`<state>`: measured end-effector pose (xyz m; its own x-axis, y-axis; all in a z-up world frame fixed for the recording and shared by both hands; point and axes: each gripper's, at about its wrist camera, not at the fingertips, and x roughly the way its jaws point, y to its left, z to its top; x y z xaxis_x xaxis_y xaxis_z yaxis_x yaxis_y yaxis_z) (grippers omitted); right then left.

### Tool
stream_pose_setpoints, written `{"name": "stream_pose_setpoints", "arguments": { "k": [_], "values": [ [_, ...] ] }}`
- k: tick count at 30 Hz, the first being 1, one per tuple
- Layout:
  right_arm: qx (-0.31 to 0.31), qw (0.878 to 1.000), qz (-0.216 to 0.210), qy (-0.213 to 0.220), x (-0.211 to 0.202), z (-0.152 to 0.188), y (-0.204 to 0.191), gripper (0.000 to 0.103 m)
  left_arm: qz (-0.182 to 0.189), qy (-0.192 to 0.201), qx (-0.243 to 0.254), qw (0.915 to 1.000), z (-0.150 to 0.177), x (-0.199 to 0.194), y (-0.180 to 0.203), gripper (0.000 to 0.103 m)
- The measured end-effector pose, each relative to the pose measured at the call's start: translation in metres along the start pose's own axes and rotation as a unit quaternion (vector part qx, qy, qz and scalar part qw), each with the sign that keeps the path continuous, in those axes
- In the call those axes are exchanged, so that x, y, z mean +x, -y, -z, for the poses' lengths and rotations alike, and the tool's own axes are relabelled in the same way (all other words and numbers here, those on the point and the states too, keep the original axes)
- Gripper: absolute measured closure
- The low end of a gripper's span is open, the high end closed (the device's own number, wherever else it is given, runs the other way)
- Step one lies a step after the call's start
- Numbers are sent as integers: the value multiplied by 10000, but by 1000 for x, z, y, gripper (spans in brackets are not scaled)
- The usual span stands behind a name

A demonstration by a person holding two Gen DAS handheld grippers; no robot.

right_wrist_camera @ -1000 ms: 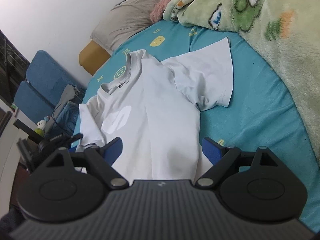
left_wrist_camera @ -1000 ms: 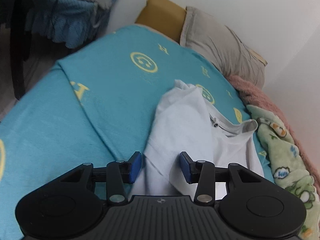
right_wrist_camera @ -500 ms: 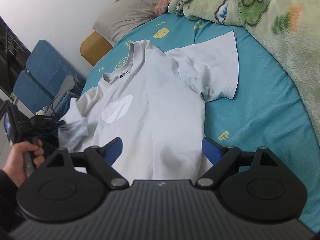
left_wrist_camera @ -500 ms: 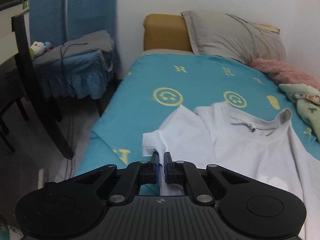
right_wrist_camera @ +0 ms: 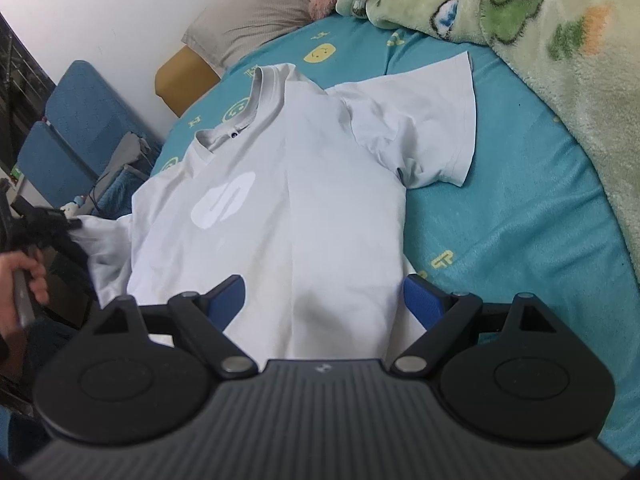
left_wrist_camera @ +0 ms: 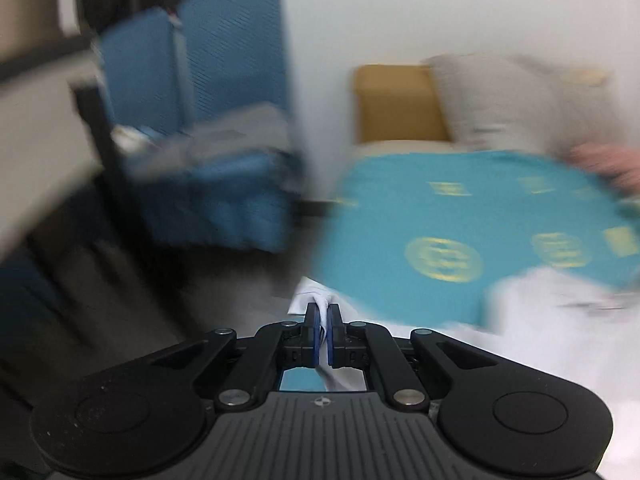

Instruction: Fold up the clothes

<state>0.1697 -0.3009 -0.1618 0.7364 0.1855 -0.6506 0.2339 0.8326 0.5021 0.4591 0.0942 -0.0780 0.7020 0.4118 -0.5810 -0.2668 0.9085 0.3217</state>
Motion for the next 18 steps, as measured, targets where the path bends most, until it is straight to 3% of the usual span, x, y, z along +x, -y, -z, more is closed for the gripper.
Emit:
{"name": "stream_pose_setpoints", "arguments": {
  "k": [2, 4, 7, 9, 12, 14, 18],
  "values": [
    [-88, 10000, 6, 43, 2, -1, -4, 15, -257, 1, 54, 9997, -7, 7, -6, 99],
    [-266, 9996, 82, 106, 4, -1, -8, 15, -219, -146, -237, 9994, -3, 13, -14, 96],
    [-459, 9987, 153, 137, 8, 0, -12, 15, -133, -349, -630, 9973, 6, 20, -25, 80],
    [-529, 9984, 155, 148, 10, 0, -13, 15, 192, -422, -636, 9969, 20, 5, -27, 70],
    [-602, 9979, 111, 189, 9, -2, -16, 15, 771, -267, -682, 9943, 48, -43, -30, 65],
    [-675, 9973, 80, 275, 4, -2, -19, 15, 1155, -116, -724, 9906, 67, -80, -32, 51],
    [-903, 9944, 58, 548, -12, -1, -27, 15, 1614, 134, -859, 9830, 102, -168, -22, 46]
  ]
}}
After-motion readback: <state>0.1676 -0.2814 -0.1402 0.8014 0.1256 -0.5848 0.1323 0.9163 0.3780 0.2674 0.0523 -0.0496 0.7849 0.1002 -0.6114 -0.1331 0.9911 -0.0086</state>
